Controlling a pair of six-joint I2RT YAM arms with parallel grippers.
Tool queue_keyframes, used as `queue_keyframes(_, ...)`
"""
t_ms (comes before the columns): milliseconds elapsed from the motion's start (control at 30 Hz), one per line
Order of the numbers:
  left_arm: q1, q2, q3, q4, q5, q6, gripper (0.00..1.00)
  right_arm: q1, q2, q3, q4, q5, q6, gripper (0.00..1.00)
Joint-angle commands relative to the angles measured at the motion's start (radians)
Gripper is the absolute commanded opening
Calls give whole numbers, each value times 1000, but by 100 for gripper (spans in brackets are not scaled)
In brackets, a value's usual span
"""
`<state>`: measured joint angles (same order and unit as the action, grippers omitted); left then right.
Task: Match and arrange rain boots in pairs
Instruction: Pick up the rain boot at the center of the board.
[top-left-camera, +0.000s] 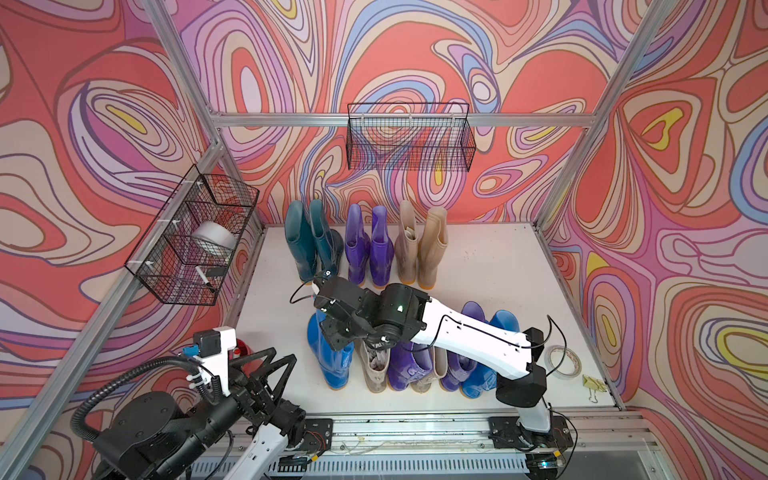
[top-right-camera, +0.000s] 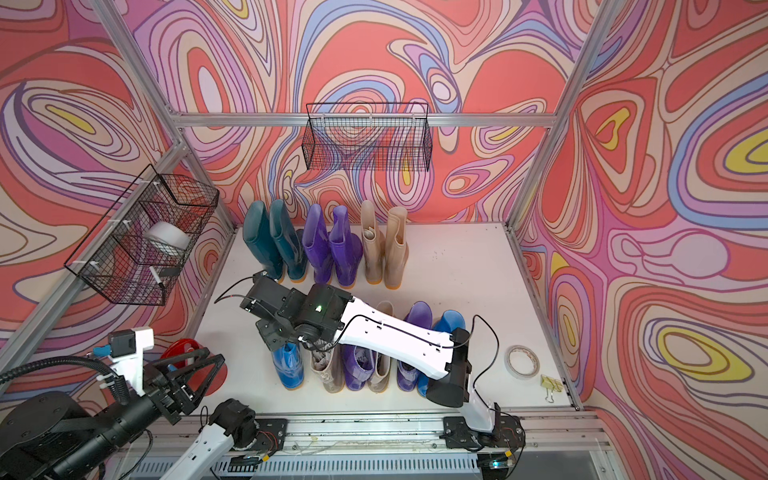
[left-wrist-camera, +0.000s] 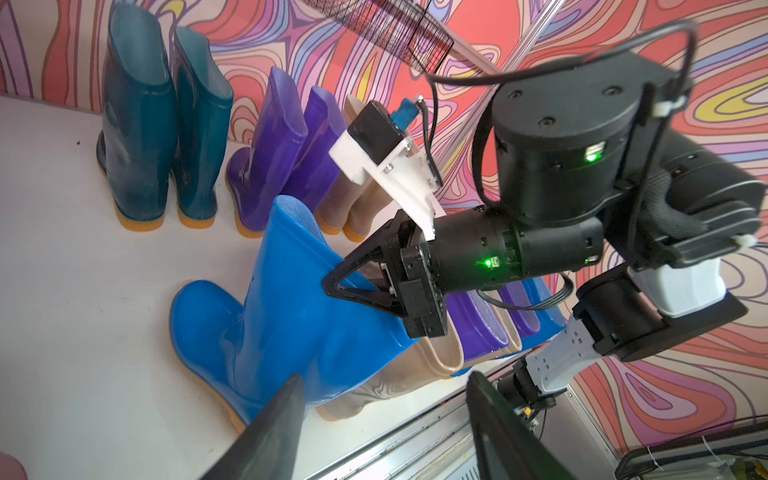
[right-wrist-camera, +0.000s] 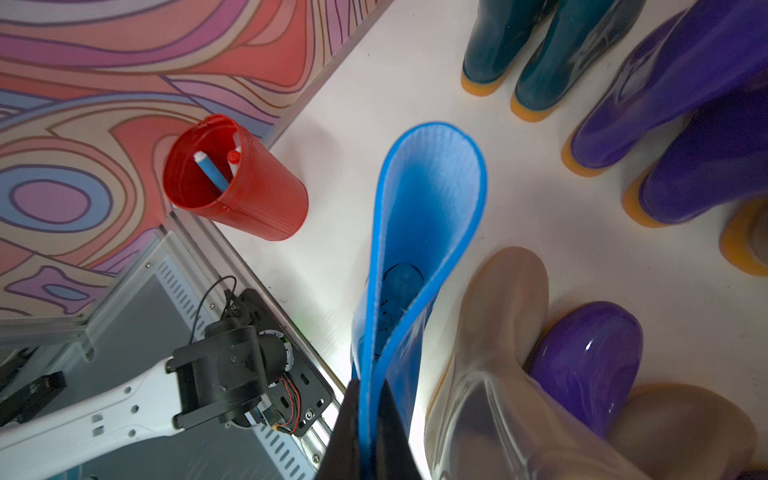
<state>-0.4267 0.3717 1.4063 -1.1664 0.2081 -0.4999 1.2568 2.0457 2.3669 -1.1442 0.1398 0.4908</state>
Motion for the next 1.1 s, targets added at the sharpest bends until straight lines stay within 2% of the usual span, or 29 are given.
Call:
queue_keyframes(0,-5,46,40,56,-9,34,64,-50,-102,69,139,-38,-70,0)
queue_keyframes(300,-5,105,52,72,-27,68,64,-250,-202,207,274,-158,-172,0)
queue_keyframes(467,-6,113,25,83,-43,66,64,-354,-348,142,471,-169,-234,0)
queue_keyframes(567,-5,120,12,86,-46,67,64,-398,-411,165,532,-121,-280,0)
queue_keyframes(733,-5,134,-10,109,-47,66,64,-409,-458,239,535,-7,-384,0)
queue_keyframes(1067,-5,167,-25,141,-23,60,64,-409,-548,194,436,341,-578,0)
